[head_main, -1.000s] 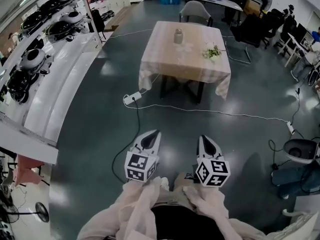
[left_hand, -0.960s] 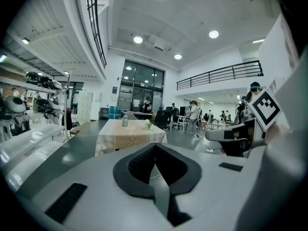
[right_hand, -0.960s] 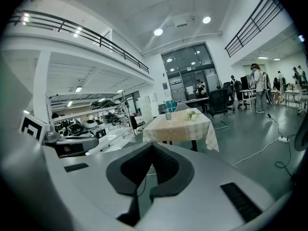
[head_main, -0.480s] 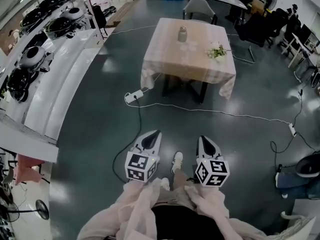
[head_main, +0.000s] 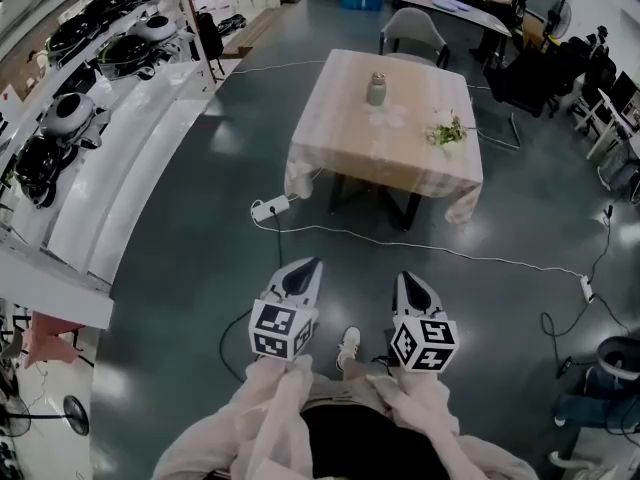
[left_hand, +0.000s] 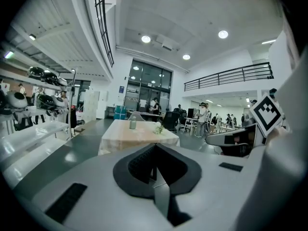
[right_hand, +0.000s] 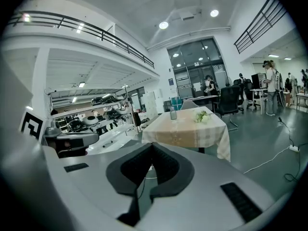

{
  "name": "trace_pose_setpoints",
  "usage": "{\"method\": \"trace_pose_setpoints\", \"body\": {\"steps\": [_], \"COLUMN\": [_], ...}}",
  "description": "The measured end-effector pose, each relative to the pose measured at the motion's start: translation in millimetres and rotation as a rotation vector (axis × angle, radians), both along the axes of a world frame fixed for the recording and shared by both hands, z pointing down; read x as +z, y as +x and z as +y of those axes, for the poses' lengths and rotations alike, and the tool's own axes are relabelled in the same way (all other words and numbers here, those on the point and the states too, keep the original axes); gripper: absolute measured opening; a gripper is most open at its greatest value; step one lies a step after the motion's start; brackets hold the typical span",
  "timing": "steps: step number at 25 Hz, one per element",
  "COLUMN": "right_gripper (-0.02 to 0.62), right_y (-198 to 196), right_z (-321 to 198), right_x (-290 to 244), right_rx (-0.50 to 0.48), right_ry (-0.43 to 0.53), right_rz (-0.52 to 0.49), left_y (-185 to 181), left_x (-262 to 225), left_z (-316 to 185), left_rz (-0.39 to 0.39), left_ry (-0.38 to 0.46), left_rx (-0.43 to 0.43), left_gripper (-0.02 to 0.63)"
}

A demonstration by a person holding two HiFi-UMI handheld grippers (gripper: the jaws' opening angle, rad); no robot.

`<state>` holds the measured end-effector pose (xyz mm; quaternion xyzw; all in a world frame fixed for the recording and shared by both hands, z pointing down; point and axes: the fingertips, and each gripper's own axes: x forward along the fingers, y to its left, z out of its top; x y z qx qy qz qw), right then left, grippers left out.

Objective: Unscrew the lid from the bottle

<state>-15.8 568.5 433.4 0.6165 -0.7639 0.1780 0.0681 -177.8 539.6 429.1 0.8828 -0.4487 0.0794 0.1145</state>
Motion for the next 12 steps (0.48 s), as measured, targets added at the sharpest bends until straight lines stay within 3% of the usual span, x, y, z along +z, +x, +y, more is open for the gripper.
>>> {"method": "trace_pose_setpoints", "body": {"steps": [12], "right_gripper": [0.012], "right_y": [39.0], "right_z": [-94.3], "right_x": [0.3], "right_rx": [-0.017], "right_ry": [-0.013], "right_rz": [0.008], "left_y": [37.7], "left_x": [2.2], "left_z": [-93.0], "left_rz": [-0.003], "left_ry": [-0.012], "left_rx": [-0.014], "left_gripper": [0.026]}}
